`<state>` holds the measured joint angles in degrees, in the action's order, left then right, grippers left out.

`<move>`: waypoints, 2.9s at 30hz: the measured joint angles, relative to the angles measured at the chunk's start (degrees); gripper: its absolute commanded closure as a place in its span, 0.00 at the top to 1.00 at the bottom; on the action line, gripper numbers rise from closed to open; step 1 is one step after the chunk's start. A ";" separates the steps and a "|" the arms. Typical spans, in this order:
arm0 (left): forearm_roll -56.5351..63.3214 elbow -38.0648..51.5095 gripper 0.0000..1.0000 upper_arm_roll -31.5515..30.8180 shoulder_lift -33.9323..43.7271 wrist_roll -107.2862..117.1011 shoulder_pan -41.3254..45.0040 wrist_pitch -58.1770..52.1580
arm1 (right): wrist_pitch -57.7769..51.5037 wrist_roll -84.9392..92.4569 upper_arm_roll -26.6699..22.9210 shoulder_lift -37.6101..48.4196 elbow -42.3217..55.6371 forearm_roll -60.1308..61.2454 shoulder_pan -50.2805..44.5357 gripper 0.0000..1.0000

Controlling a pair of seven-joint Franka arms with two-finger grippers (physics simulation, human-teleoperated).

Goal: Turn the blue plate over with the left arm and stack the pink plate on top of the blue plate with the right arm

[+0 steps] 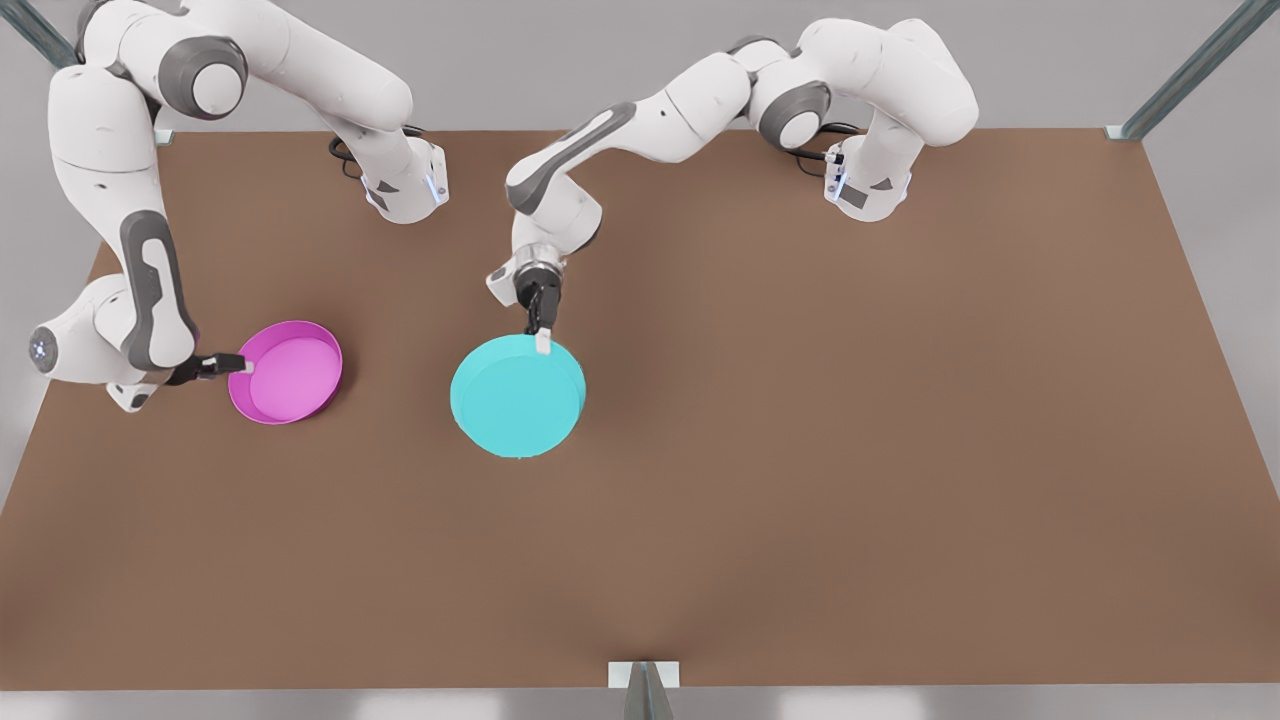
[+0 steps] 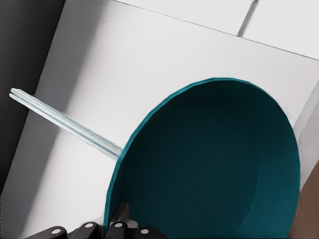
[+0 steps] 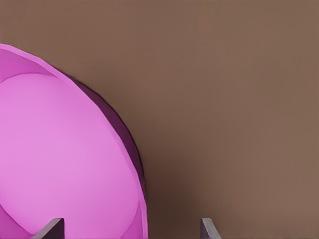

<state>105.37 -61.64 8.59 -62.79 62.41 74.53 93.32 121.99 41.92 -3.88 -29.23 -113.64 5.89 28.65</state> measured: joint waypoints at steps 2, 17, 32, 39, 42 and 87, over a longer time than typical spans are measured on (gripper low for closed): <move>0.99 0.04 0.21 0.00 -1.39 -0.08 0.52 0.03 | -1.59 1.02 0.19 -0.37 0.00 2.54 0.36 1.00; 1.87 0.01 0.21 -1.93 -8.56 9.45 3.17 1.28 | -3.48 2.02 0.36 -1.55 1.49 3.09 0.36 0.55; -1.90 -0.51 1.00 -8.95 -8.58 31.58 3.30 10.80 | -3.43 3.70 0.36 -1.53 2.29 2.64 0.88 0.35; -5.93 -0.59 1.00 -9.30 -8.11 45.36 3.59 15.30 | -3.04 2.73 0.44 -1.88 2.22 2.90 0.70 0.41; -8.49 -0.59 1.00 -11.23 -7.44 48.41 3.25 16.78 | -2.82 2.81 0.45 -2.55 2.45 2.90 0.71 0.41; -110.26 -14.57 0.99 -2.44 50.31 -66.23 -67.26 -5.78 | -3.55 3.19 2.08 -2.06 2.92 3.98 0.15 0.21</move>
<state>-4.89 -76.20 6.15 -12.49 -3.82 7.27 87.54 118.44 45.11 -1.79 -31.29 -110.73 9.86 28.80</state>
